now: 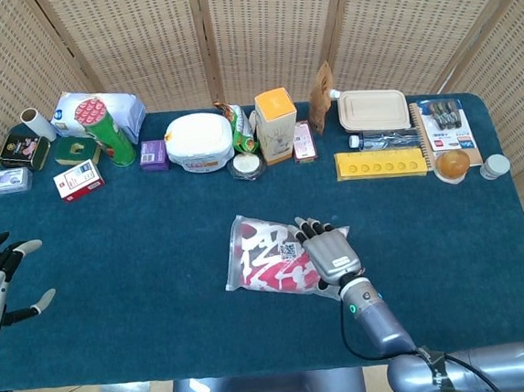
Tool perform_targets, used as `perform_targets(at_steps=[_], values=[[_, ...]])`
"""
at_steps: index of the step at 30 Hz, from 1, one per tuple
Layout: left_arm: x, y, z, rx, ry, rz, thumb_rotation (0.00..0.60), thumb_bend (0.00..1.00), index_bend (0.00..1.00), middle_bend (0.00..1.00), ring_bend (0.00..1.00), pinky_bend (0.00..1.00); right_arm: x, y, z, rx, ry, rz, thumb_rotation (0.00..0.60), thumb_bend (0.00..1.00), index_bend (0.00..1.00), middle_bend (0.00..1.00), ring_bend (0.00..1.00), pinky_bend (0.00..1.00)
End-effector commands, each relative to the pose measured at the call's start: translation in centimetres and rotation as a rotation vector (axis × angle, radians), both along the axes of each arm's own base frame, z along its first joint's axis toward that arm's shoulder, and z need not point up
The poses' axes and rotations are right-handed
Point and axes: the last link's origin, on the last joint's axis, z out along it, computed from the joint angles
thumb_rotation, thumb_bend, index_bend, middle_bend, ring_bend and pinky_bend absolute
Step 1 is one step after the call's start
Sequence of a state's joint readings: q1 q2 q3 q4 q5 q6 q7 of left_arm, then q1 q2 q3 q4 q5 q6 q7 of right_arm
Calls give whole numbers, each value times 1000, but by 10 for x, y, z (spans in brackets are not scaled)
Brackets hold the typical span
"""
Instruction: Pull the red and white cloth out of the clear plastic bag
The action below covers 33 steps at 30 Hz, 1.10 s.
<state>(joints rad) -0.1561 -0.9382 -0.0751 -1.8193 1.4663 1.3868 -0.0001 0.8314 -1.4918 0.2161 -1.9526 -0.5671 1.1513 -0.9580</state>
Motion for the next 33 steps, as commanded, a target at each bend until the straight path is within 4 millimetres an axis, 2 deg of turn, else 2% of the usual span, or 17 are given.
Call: perform_targets(at_steps=[1, 8, 13, 14, 17, 22, 25, 28, 33], values=[[-2, 0, 0, 1, -4, 3, 600, 239, 209, 232, 73, 238, 6, -5, -7, -9, 27, -5, 600, 70, 0, 32, 82, 183], [-7, 0, 1, 2, -11, 10, 600, 239, 209, 232, 73, 238, 11, -15, -21, 4, 137, -65, 600, 70, 0, 46, 87, 198], [-9, 0, 0, 0, -16, 11, 600, 239, 210, 232, 73, 238, 13, -20, -30, 19, 242, -101, 600, 99, 28, 142, 220, 321], [-10, 0, 0, 0, -16, 10, 600, 239, 210, 232, 73, 238, 13, -21, -32, 20, 254, -102, 600, 114, 54, 160, 250, 348], [-11, -2, 1, 1, -15, 12, 600, 239, 210, 232, 73, 238, 16, -25, -37, 9, 262, -92, 600, 191, 215, 272, 393, 476], [-13, -4, 2, 4, -15, 21, 600, 238, 210, 232, 73, 238, 19, -29, -41, -38, 220, -6, 600, 258, 566, 574, 737, 763], [-12, -5, 0, -2, -14, 24, 600, 238, 209, 232, 73, 238, 18, -30, -42, -40, 170, 40, 600, 258, 701, 704, 870, 866], [-12, -7, -2, -11, -15, 27, 600, 238, 210, 231, 73, 238, 16, -32, -40, -24, 112, 71, 600, 258, 771, 760, 935, 915], [-12, -8, -3, -16, -12, 39, 600, 238, 209, 232, 73, 238, 7, -34, -28, 49, -28, 58, 600, 257, 806, 787, 966, 936]])
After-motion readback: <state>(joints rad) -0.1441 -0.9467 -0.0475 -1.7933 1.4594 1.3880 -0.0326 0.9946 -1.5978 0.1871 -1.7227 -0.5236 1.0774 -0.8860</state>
